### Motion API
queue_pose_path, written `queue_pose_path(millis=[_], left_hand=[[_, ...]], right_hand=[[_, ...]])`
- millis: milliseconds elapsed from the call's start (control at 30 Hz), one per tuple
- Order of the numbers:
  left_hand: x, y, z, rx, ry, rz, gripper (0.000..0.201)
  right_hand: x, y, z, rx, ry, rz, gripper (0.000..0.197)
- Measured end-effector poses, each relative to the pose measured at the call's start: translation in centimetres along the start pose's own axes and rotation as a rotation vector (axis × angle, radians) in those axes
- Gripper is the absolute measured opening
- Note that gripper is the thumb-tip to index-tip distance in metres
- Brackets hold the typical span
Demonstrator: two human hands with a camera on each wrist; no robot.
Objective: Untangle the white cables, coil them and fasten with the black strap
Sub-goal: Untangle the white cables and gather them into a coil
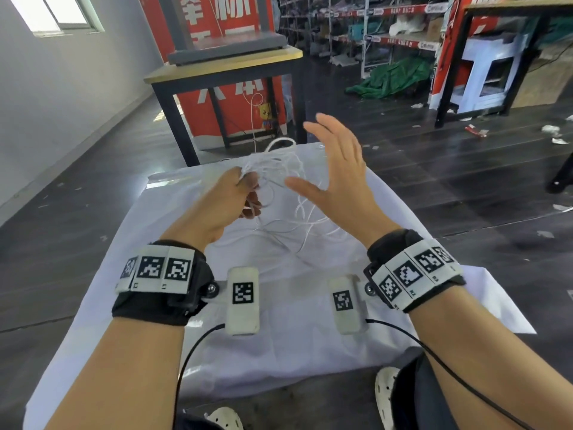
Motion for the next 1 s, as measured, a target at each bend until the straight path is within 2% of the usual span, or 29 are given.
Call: queue_pose_path(millis=[100,167,233,267,333,400,533,633,733,833,900,1000], left_hand=[[-0.6,0.5,-0.8,0.128,-0.136,-0.005,0.021],[-0.7,0.8,-1.2,0.227,-0.187,0.016,0.022],[-0.7,1.3,-1.5,0.340,-0.199,0.053,0.024],[-0.7,1.6,-1.6,0.390,-0.188,0.071,0.024],[-0.7,2.0,-1.8,0.456,-0.157,0.094,0.024],[-0.8,1.9,-1.7,0.449,-0.100,0.102,0.027],[-1.2,1.4,-0.8,0.340,0.070,0.111,0.013],[-1.0,1.4,-0.4,0.304,0.216,0.132,0.027],[-0.4,1.2,0.5,0.175,0.325,0.116,0.045],[-0.6,1.1,0.8,0.040,0.472,0.058,0.044],[-0.9,1.2,0.4,0.094,0.423,0.044,0.052],[-1.1,1.6,-0.7,0.273,0.149,0.038,0.069]], right_hand=[[1.4,0.4,-0.5,0.236,0.207,0.129,0.092],[1.4,0.8,-1.3,0.391,0.341,0.143,0.093],[1.0,0.8,-2.2,0.527,0.433,0.105,0.080],[0.9,0.8,-2.4,0.570,0.439,0.078,0.063],[1.2,0.8,-2.2,0.606,0.324,0.012,0.024],[1.3,0.9,-1.7,0.645,0.132,-0.090,0.012],[1.7,1.1,-1.6,0.690,-0.098,-0.183,0.010],[1.7,1.1,-1.8,0.727,-0.096,-0.196,0.009],[1.8,1.2,-1.7,0.747,-0.010,-0.190,0.020],[1.6,1.3,-1.7,0.715,-0.055,-0.248,0.024],[1.2,1.2,-1.5,0.667,-0.082,-0.295,0.024],[0.9,1.0,-1.2,0.620,-0.090,-0.329,0.025]])
Point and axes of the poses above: each hand's wrist, its own y-axis away from the middle knuckle, its own z-axis out of the back of the hand, x = y × z, the point moved 3 cm from there along -y, towards the middle knuckle, and after that the axes turned 9 degrees about x, right-handed, at the moved point
